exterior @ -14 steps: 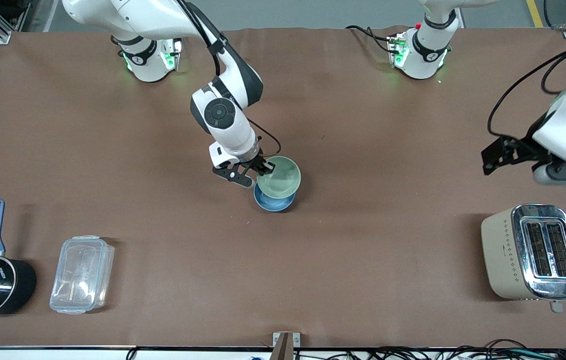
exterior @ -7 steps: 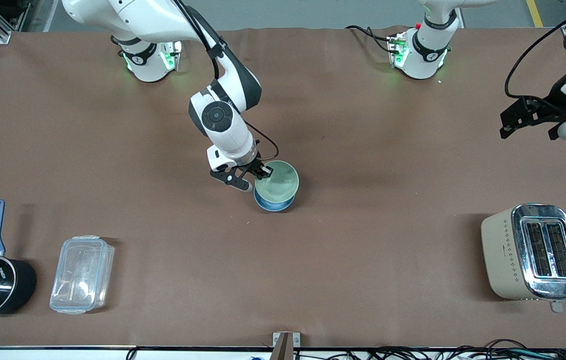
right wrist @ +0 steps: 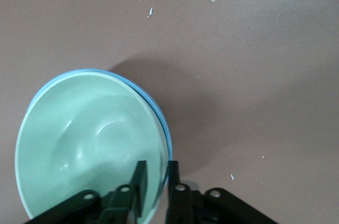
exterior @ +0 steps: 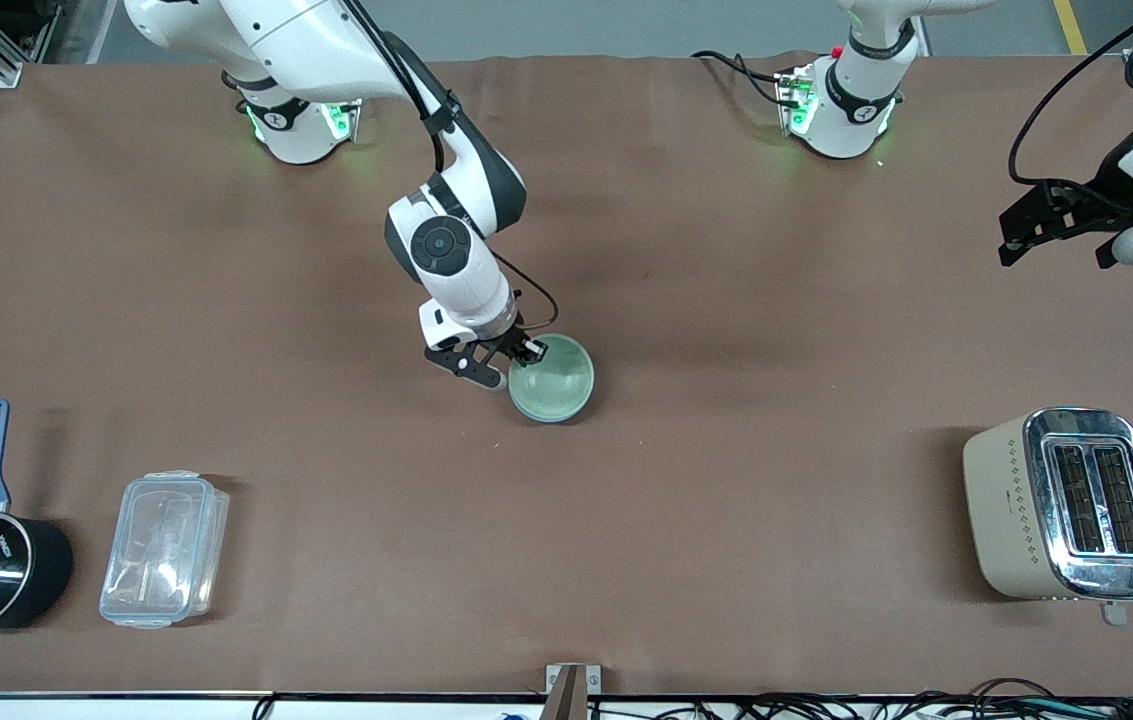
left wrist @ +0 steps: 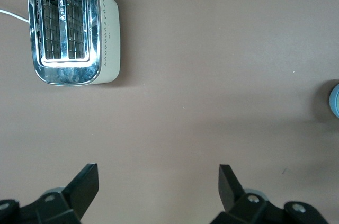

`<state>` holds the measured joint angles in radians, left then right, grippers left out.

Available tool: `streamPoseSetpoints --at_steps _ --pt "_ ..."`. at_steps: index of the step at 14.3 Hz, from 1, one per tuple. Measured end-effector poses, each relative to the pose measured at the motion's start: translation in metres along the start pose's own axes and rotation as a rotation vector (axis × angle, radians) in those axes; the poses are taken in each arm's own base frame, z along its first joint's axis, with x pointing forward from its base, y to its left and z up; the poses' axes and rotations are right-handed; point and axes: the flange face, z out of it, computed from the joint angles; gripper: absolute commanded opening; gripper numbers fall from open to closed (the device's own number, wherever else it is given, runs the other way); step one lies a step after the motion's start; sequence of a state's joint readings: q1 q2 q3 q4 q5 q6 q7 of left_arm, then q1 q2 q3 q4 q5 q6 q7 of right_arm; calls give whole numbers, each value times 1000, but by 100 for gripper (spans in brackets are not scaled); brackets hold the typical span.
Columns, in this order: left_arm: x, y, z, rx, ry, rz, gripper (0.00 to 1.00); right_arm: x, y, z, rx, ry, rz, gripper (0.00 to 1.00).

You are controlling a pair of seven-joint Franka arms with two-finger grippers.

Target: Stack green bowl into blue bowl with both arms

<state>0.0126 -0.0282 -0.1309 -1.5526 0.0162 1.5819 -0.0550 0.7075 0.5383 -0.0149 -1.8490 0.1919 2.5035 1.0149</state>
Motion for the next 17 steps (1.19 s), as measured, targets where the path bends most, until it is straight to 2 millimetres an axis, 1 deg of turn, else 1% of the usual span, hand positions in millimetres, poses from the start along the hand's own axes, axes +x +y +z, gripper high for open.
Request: streamPoseSetpoints --at_steps 1,2,4,5,6,8,10,11,13,15,17 --pt "0 0 0 0 0 0 100 0 0 0 1 0 0 91" --pt "0 0 1 0 -3 0 100 1 -1 -1 3 2 0 100" --pt "-2 0 3 1 -17 1 100 10 -3 -11 16 16 10 100" --pt "-2 1 3 1 -19 3 100 20 -3 -23 21 30 19 100" --pt "-2 3 3 1 -19 5 100 33 -1 -42 17 51 21 100" --pt "-2 5 3 1 -19 9 100 62 10 -96 -29 126 -5 100" --pt "-2 6 3 1 -19 12 100 90 33 -160 -78 197 -7 100" --pt "-2 7 3 1 -20 13 100 104 49 -191 -94 219 -3 100" --pt "-2 7 3 1 -20 14 100 129 87 -243 -131 217 -26 100" --pt "-2 7 3 1 -20 14 100 151 127 -285 -176 181 -44 100" --pt "-2 7 3 1 -19 14 100 168 161 -328 -209 143 -40 100"
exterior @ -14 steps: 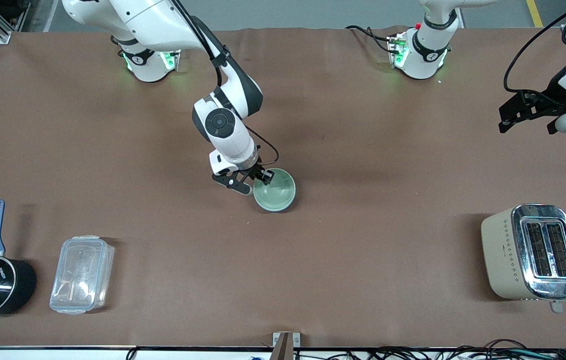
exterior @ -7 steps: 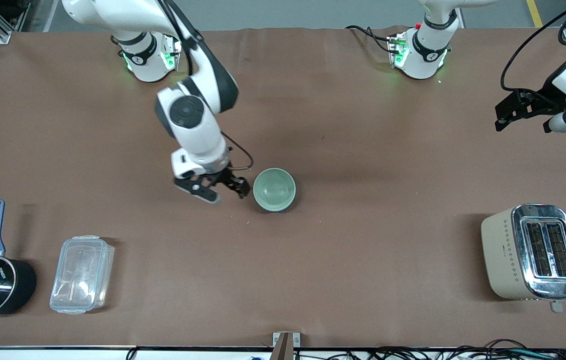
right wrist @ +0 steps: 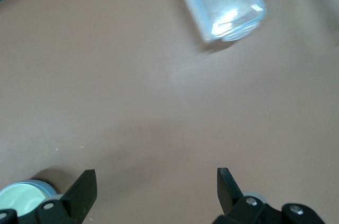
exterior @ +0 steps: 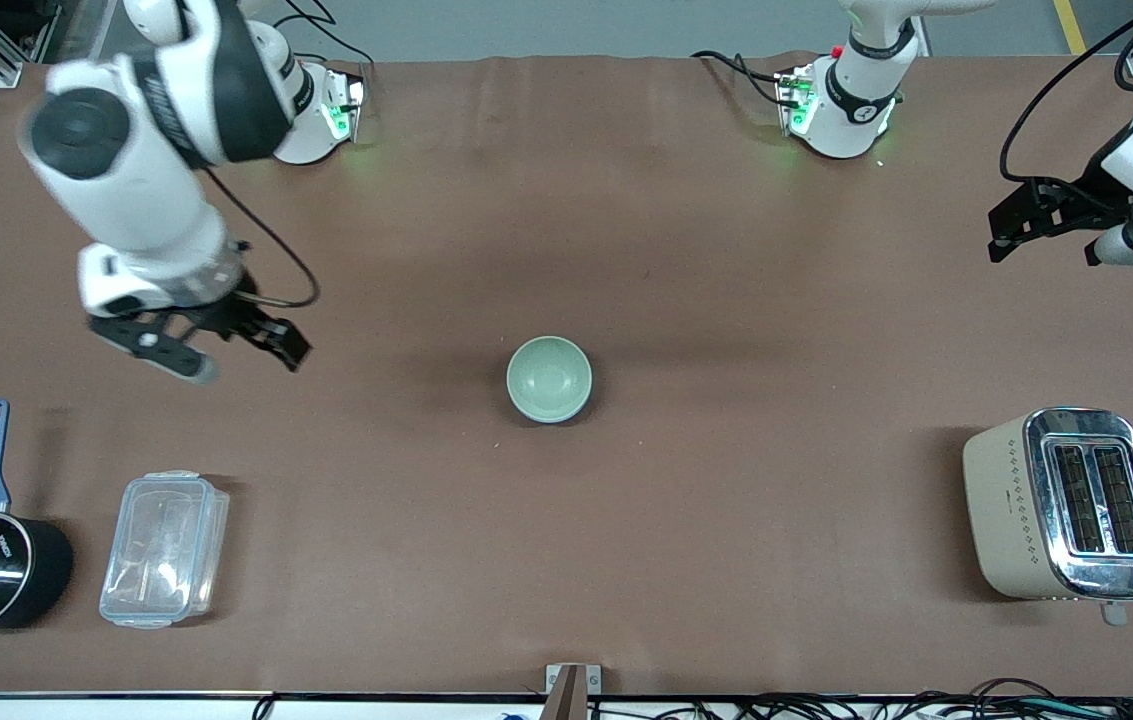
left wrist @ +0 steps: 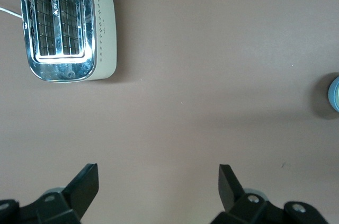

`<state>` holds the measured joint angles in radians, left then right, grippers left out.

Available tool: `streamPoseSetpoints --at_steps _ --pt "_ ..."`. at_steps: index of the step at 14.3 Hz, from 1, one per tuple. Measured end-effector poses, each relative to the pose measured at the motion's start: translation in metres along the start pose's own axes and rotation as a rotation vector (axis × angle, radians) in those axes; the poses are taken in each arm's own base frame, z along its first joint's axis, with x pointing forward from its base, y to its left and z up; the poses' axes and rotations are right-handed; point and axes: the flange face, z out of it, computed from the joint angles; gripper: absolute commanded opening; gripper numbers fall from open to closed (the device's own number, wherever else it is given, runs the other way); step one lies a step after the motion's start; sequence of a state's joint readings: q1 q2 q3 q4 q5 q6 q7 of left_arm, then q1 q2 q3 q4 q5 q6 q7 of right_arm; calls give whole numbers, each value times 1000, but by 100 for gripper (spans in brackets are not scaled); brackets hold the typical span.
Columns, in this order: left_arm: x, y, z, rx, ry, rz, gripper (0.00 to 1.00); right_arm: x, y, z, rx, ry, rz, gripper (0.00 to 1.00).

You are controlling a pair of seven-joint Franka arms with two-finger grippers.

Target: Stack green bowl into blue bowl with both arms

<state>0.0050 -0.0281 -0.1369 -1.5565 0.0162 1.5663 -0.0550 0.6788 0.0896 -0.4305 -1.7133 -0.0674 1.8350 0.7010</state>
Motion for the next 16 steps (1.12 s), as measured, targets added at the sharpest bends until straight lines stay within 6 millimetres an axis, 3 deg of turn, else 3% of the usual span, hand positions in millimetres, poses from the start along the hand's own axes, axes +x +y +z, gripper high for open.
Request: streamPoseSetpoints --at_steps 2,5,8,12,14,16 --pt "0 0 -1 0 2 0 100 21 38 -29 -18 -28 -3 100" --pt "0 1 -5 -1 10 1 100 47 86 -50 -13 -40 -37 100" --pt "0 2 -4 -1 10 4 100 56 135 -66 4 -89 -96 100" --pt "2 3 -2 -1 5 5 100 65 210 -113 32 -105 -169 100" --pt "2 3 -2 -1 5 5 100 69 232 -123 68 -110 -182 100" --pt "2 3 -2 -1 5 5 100 71 236 -121 84 -116 -188 100"
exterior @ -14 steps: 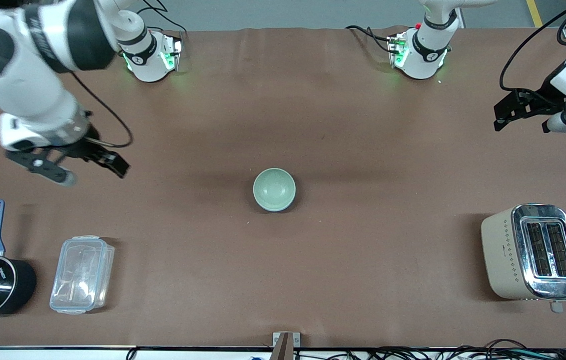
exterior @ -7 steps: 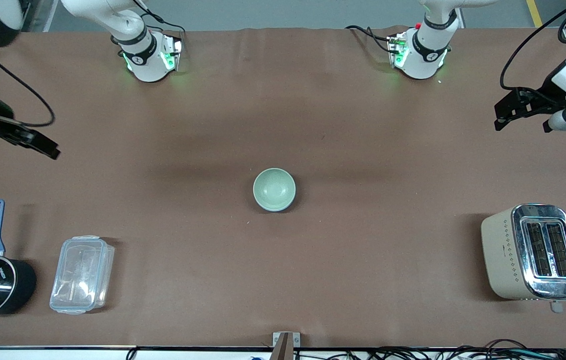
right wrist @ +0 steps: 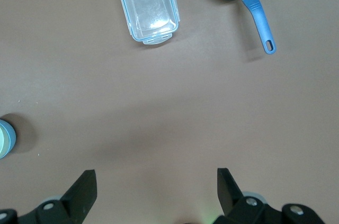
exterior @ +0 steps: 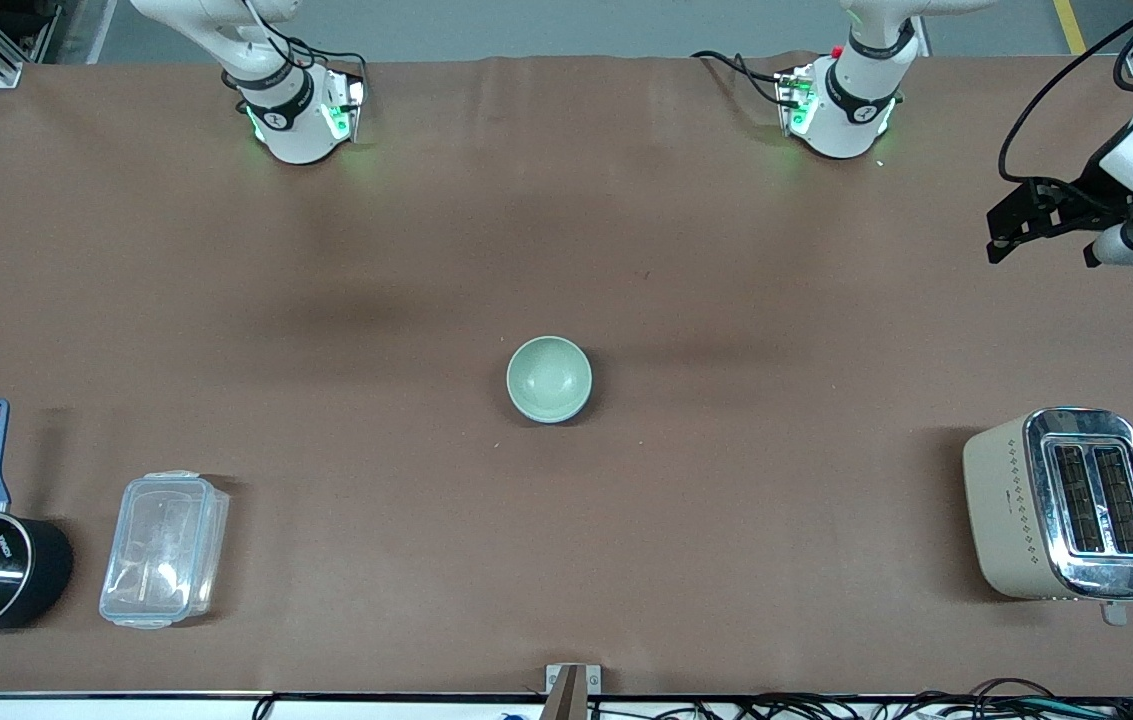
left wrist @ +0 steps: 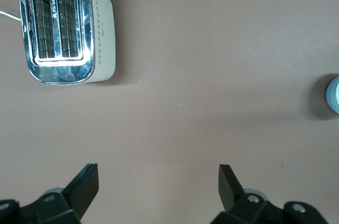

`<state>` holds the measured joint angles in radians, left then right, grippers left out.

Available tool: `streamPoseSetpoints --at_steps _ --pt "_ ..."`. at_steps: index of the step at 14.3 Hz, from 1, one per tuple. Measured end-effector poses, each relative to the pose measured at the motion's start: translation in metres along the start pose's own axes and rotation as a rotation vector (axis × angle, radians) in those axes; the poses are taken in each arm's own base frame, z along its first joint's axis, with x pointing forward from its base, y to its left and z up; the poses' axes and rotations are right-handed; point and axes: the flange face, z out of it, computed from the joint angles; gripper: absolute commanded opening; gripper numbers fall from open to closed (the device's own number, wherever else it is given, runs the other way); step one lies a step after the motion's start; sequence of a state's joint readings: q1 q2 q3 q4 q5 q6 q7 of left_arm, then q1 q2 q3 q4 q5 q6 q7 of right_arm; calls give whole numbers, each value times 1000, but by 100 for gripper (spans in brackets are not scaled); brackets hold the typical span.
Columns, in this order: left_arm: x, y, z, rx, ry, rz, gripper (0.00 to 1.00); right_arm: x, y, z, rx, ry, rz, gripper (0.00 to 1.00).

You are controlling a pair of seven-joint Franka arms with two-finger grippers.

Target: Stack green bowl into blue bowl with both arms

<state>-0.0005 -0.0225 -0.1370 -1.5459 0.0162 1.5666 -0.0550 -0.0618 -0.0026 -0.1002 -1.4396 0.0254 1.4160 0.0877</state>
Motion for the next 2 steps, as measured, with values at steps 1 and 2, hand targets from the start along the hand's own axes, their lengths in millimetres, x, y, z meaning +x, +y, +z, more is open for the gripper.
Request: streamPoseSetpoints --at_steps 1,2 --pt "0 0 0 0 0 0 100 0 -3 2 0 -4 -6 100" --pt "0 0 0 0 0 0 100 0 -7 3 -1 -10 -12 100"
